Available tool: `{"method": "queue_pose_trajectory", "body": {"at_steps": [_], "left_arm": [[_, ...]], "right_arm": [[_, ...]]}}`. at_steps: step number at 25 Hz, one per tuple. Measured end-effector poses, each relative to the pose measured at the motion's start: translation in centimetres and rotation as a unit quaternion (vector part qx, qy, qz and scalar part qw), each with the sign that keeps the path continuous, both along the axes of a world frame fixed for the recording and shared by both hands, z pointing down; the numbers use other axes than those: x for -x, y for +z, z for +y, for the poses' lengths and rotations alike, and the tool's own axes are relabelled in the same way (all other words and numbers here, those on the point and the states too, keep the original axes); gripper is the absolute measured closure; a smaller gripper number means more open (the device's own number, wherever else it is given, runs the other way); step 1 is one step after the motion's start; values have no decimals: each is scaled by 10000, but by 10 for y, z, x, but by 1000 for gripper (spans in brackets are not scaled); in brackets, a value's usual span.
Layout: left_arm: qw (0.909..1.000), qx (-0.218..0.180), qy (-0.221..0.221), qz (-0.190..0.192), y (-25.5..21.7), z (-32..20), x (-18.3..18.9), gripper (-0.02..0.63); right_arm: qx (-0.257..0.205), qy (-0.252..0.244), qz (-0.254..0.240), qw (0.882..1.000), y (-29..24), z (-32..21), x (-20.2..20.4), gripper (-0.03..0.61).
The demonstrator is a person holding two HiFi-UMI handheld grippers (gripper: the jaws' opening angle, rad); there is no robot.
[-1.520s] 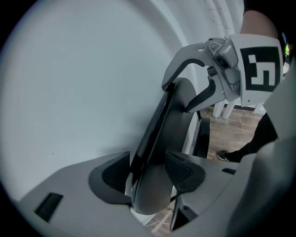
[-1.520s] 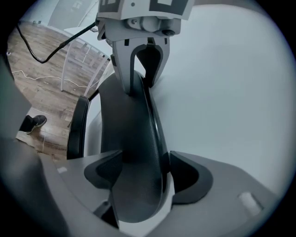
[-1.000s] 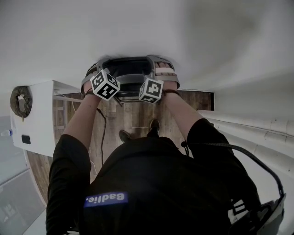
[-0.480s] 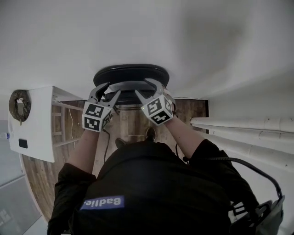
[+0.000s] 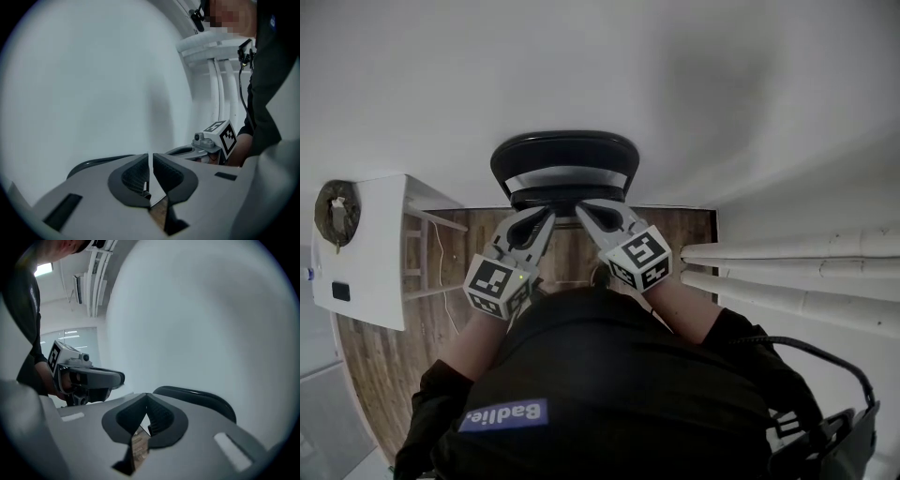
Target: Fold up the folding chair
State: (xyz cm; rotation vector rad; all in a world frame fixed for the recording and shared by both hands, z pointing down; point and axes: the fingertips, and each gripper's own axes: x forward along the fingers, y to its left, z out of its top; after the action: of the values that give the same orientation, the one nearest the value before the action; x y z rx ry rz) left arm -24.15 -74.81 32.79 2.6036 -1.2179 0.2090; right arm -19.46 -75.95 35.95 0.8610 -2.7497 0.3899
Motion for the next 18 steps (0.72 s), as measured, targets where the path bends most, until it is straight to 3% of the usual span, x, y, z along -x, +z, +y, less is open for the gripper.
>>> {"method": "queue_pose_trajectory", "body": {"at_steps": [9,18], "left_arm": [[9987,193,98,467,-8,22,-15,609],[9989,227,57,414,-8,32,-14,609]], "right_arm": [[252,-168,-879,9957,-33,34,0,577],[258,-208,-892,9955,-37,40,4,577]]}}
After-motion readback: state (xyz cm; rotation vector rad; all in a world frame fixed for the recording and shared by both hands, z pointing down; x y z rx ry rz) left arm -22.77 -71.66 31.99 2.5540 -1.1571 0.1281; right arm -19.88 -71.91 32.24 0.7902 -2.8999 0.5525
